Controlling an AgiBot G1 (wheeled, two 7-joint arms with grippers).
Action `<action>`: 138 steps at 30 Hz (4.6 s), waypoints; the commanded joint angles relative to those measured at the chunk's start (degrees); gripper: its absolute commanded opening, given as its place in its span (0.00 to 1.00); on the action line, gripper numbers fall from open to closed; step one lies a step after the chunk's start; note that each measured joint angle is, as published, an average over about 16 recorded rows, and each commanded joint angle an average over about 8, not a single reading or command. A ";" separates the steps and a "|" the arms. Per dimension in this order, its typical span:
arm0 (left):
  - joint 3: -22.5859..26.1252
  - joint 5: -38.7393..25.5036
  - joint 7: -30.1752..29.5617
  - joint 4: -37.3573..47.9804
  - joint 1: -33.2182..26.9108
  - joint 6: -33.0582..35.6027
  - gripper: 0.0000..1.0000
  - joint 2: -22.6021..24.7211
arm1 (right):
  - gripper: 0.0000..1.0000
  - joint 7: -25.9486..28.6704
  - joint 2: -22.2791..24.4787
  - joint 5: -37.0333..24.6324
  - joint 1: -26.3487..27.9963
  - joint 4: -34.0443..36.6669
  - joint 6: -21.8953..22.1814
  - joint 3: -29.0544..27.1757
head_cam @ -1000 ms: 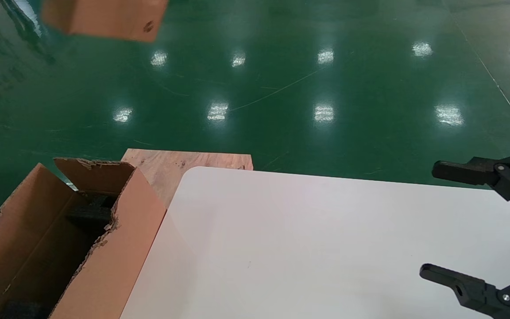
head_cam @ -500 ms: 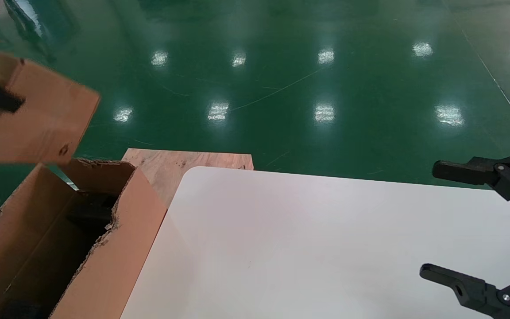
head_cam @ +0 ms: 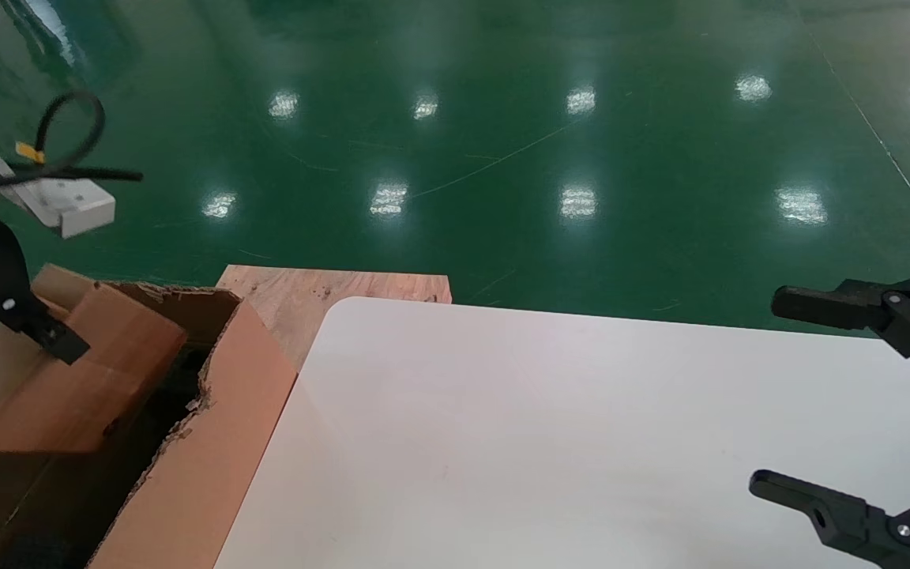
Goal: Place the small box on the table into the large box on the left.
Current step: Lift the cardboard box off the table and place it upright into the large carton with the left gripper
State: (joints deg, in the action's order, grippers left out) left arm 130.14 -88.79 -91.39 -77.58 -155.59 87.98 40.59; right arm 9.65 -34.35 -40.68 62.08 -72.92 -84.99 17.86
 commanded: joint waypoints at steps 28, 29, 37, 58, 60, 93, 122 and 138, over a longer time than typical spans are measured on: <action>3.95 -4.73 -10.61 4.14 13.26 -12.26 0.00 1.99 | 1.00 -0.03 0.02 0.04 0.01 0.00 0.02 0.05; 4.01 -4.65 -10.38 4.60 13.38 -12.23 0.00 1.89 | 1.00 -0.03 0.02 0.04 0.01 0.00 0.02 0.06; 5.05 -3.18 -8.91 11.28 15.01 -9.61 0.00 1.86 | 1.00 -0.04 0.03 0.05 0.02 0.00 0.03 0.07; 4.45 0.38 -6.36 13.93 15.71 -7.41 0.00 2.00 | 1.00 -0.05 0.04 0.08 0.03 0.00 0.05 0.11; 4.32 0.19 -5.73 12.99 15.73 -8.51 0.00 1.23 | 1.00 -0.06 0.05 0.08 0.03 0.00 0.05 0.11; 5.50 2.46 -3.43 18.83 18.42 -5.84 0.00 -0.22 | 1.00 -0.09 0.07 0.12 0.04 0.00 0.07 0.17; 5.69 -0.23 5.12 26.08 22.24 -14.39 0.00 -2.16 | 1.00 -0.11 0.09 0.15 0.05 0.00 0.09 0.22; 2.72 -0.05 10.49 20.02 17.26 -22.03 0.00 -8.37 | 1.00 -0.13 0.10 0.17 0.06 0.00 0.11 0.25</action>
State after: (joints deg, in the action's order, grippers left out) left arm 132.83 -88.78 -80.65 -57.46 -138.27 65.69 31.97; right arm 9.53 -34.25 -40.51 62.14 -72.92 -84.89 18.11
